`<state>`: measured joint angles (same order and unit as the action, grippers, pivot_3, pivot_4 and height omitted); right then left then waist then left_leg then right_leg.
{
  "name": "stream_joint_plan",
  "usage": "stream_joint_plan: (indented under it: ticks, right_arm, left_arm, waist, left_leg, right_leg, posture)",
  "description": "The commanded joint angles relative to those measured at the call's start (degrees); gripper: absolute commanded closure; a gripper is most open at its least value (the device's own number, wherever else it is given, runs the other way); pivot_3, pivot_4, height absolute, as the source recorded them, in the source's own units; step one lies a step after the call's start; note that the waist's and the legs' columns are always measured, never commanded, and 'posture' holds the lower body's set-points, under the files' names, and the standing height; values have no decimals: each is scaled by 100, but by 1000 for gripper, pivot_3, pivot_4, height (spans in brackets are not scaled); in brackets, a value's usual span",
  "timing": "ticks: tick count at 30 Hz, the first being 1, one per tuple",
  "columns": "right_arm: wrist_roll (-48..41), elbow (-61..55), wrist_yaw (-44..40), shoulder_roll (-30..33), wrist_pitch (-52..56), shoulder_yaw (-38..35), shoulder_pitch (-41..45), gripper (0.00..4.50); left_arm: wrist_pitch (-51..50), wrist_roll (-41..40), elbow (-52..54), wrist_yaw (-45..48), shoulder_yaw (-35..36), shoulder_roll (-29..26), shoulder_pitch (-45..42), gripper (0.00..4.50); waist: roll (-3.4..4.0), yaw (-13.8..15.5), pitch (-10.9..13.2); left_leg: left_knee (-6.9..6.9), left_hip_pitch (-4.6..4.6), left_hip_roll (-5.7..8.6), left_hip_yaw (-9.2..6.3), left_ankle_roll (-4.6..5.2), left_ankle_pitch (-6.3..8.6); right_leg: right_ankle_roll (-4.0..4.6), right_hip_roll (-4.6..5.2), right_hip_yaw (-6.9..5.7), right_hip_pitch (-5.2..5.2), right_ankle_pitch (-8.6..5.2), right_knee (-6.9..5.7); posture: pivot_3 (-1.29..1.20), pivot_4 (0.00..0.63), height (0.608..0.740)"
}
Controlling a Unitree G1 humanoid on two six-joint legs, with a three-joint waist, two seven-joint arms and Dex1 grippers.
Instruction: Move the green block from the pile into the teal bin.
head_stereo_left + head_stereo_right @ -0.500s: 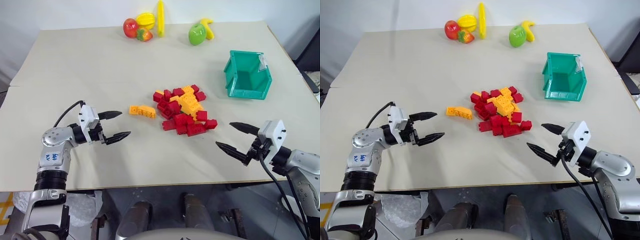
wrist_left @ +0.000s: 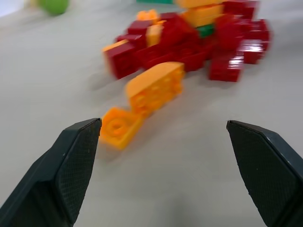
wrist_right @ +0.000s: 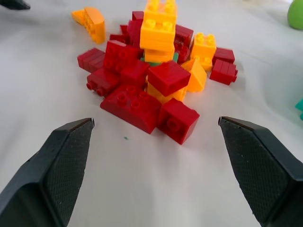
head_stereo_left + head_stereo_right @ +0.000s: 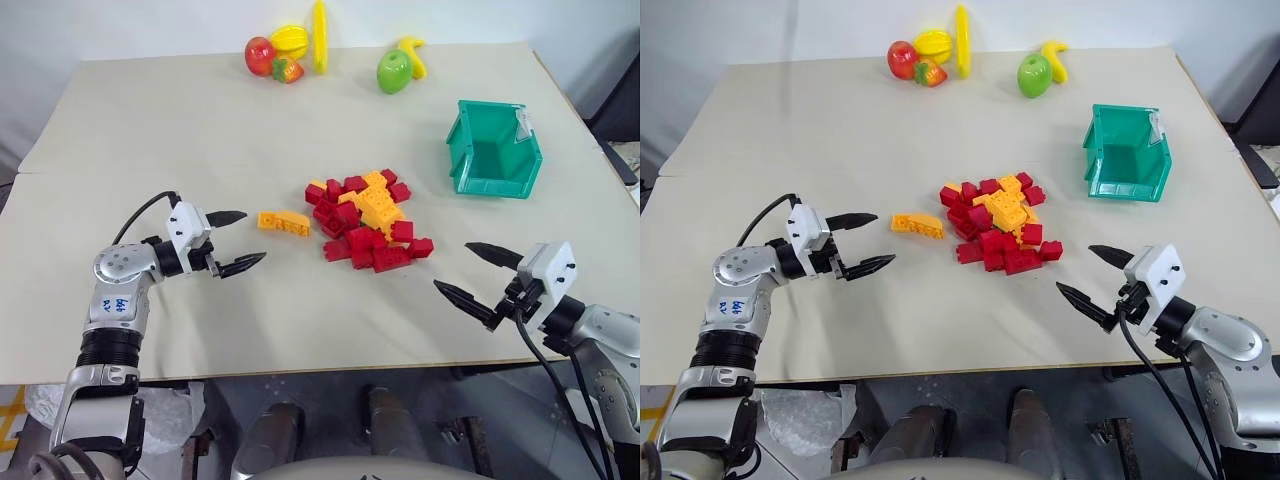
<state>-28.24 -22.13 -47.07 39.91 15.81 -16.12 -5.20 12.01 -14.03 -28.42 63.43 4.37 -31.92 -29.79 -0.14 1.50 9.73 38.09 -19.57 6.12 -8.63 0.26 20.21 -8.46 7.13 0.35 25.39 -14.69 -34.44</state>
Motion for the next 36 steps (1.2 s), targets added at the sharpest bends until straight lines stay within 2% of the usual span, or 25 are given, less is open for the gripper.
stream_joint_plan:
  ticks: [1,4,7,9,10,12,14,19,20,24,28,32,36]
  right_arm:
    - [-250,-332,44,10,101,-145,121,0]
    - [-265,-392,144,-12,155,-125,213,0]
    - [-251,-455,202,-42,180,-111,197,0]
    - [-244,-482,219,-60,166,-98,149,0]
    - [-237,-493,226,-66,157,-87,128,0]
    - [-245,-537,241,-62,172,-78,110,0]
    - [-278,-588,263,-43,219,-69,147,0]
    - [-358,-821,474,8,607,35,313,0]
    - [-390,-929,578,17,782,62,332,0]
    - [-326,-1520,1212,9,1525,274,496,0]
    - [-734,-2147,2262,-243,2776,529,1258,0]
    - [-1033,-2485,3092,-536,3891,746,1806,0]
    - [-1081,-2528,3600,-995,4451,1212,2435,844]
  left_arm:
    - [183,-43,-243,53,19,43,-371,862]
    - [83,-117,-364,188,-6,62,-530,1767]
    - [-348,-15,-397,-75,-22,40,-598,2651]
    - [-572,-91,-364,-78,15,51,-620,2651]
    - [-905,-440,-231,147,141,68,-605,2651]
    - [-1355,-475,-95,-142,231,17,-566,2242]
    - [-1321,-447,41,-155,247,-39,-470,1757]
    - [-1310,-557,262,-21,351,-110,-306,207]
    - [-1229,-609,287,82,387,-115,-268,22]
    - [-1021,-785,300,445,508,-156,-194,22]
    - [-757,-1019,292,882,593,-98,-136,22]
    - [-769,-997,230,836,558,-68,-170,22]
    - [-805,-1081,205,1062,482,5,-194,0]
  waist:
    - [-1,2,1]
    - [-1,-4,1]
    - [-1,-12,1]
    - [-1,-11,1]
    - [-1,-9,1]
    - [-1,-9,1]
    - [-1,-15,1]
    - [-1,-14,1]
    - [-1,-10,1]
    - [-1,-12,1]
    - [-1,-17,1]
    - [-2,-6,0]
    - [-3,-12,0]
  left_leg:
    - [2,0,0,-1,0,0]
    - [4,-2,2,0,1,0]
    - [0,-2,0,-1,2,1]
    - [-1,-2,0,0,3,2]
    - [0,-3,1,0,3,2]
    - [2,-5,1,0,3,2]
    - [4,-4,1,-1,3,2]
    - [5,-4,0,-1,3,2]
    - [5,-4,0,-1,3,2]
    - [5,-5,1,-2,3,2]
    - [8,-8,-2,-1,0,1]
    - [8,-12,-2,-8,0,0]
    - [10,-24,6,-11,6,2]
  right_leg:
    - [0,0,-1,-1,0,0]
    - [-2,1,0,-1,1,0]
    - [-2,-1,0,0,1,1]
    - [-2,-1,0,1,1,1]
    - [-2,-1,0,1,1,1]
    - [-3,-1,0,1,2,0]
    - [-3,-1,0,1,2,-1]
    - [-2,-1,1,2,2,-2]
    - [-2,-1,2,2,2,-2]
    - [-2,0,1,2,2,-1]
    - [-1,1,2,8,2,-3]
    - [0,2,-2,8,2,0]
    - [-3,7,-4,15,4,-4]
  posture:
    - [0,150,740]
    - [0,150,740]
    - [0,150,740]
    - [0,150,740]
    - [0,150,740]
    - [0,150,740]
    - [0,150,740]
    - [0,150,740]
    - [0,150,740]
    - [0,150,740]
    - [0,150,740]
    - [0,150,740]
    - [0,150,740]
